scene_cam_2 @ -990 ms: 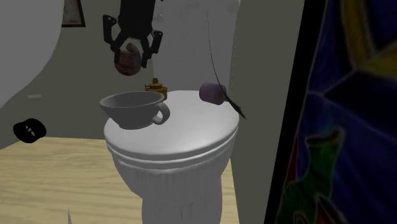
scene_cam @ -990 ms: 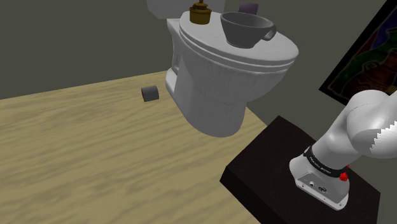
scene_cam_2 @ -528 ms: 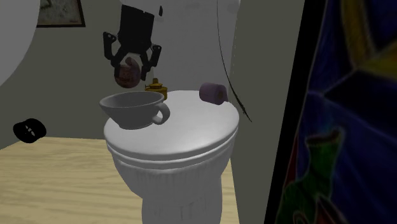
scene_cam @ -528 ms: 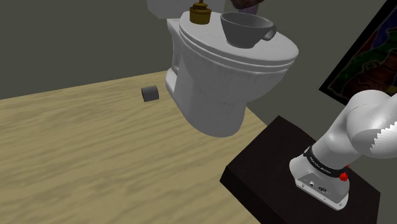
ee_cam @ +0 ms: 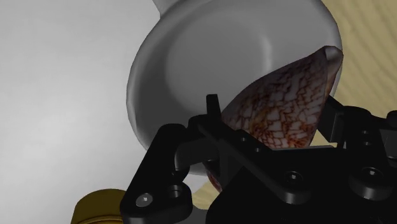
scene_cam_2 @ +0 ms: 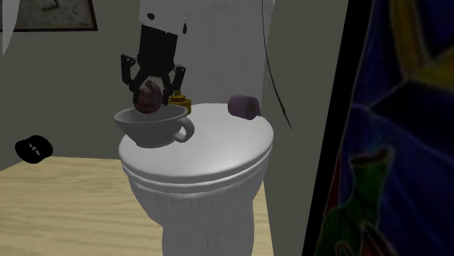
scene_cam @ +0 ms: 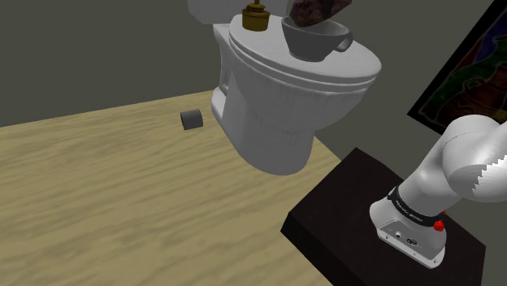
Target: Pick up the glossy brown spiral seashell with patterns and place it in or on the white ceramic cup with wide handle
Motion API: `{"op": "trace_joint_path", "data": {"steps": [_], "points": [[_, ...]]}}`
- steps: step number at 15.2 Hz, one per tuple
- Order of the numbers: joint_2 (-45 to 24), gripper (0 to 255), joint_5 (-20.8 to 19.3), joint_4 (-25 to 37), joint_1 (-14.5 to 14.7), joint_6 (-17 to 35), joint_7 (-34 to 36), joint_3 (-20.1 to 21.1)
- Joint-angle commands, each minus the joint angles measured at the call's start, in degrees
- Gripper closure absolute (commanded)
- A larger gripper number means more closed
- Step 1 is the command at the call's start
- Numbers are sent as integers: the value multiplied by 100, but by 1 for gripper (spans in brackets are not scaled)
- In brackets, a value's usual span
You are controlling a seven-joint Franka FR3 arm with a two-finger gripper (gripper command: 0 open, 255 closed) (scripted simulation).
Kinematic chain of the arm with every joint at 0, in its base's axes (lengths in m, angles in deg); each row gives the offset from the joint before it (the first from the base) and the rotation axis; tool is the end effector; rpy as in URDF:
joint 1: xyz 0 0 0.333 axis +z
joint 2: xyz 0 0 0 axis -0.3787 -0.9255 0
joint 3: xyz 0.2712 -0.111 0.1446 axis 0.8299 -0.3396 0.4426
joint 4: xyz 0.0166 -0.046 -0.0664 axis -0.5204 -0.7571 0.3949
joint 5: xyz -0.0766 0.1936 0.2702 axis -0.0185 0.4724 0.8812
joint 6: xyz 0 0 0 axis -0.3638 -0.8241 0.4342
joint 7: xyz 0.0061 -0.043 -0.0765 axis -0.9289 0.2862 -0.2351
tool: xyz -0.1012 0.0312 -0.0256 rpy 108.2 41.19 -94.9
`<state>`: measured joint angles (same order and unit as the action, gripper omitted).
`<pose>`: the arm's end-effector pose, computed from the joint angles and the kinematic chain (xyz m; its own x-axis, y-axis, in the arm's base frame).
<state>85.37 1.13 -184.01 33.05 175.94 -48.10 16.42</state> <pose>0.3755 0.0114 0.6786 0.8647 0.4691 0.1795 0.4985 -0.8453 -0.1925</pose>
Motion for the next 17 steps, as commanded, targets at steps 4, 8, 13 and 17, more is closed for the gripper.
{"op": "trace_joint_path", "data": {"steps": [4, 8, 13, 17], "points": [[5, 255, 1, -18, 1, 19, 0, 3], [6, 0, 1, -19, 1, 19, 0, 3], [-117, 0, 6, 489, -7, -376, -3, -66], [-257, 0, 21, 980, -13, -739, -10, -134]]}}
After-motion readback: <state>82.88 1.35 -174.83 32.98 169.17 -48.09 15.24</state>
